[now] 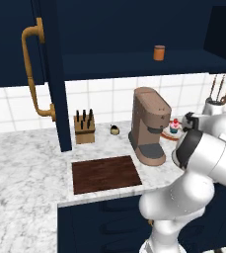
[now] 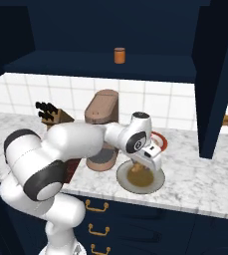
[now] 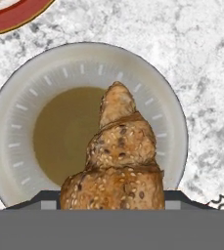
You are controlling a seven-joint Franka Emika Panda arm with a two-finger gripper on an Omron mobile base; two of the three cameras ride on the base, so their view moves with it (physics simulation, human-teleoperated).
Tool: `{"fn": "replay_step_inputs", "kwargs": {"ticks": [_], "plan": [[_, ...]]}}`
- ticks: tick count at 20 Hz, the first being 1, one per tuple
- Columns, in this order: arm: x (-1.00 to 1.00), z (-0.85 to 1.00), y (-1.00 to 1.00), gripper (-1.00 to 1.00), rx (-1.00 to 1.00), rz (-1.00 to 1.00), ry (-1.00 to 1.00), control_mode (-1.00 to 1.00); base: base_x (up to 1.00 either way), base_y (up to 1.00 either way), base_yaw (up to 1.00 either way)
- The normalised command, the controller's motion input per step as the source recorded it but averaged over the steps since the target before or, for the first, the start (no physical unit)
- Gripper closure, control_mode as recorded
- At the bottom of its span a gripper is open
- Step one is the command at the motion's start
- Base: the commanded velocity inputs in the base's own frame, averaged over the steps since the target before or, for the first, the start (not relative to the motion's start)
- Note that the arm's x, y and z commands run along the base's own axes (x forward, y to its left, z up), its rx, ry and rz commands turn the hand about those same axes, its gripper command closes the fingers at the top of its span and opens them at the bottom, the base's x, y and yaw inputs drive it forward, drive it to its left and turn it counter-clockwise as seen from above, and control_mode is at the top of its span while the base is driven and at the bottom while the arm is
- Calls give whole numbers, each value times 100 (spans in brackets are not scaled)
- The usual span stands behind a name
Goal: From the different types of pastries on the counter, select a croissant and place it on the cutting board. Then retrieve a jar of jam from the cabinet and place it alongside the croissant on the cutting board.
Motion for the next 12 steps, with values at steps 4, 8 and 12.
{"fn": "replay_step_inputs", "kwargs": {"ticks": [4, 8, 12], "plan": [[-26, 0, 15, 100, 0, 0, 2, -100, 0, 0, 0], [-9, 5, 29, 100, 0, 0, 8, -100, 0, 0, 0], [-47, 5, 26, 100, 0, 0, 2, -100, 0, 0, 0]]}}
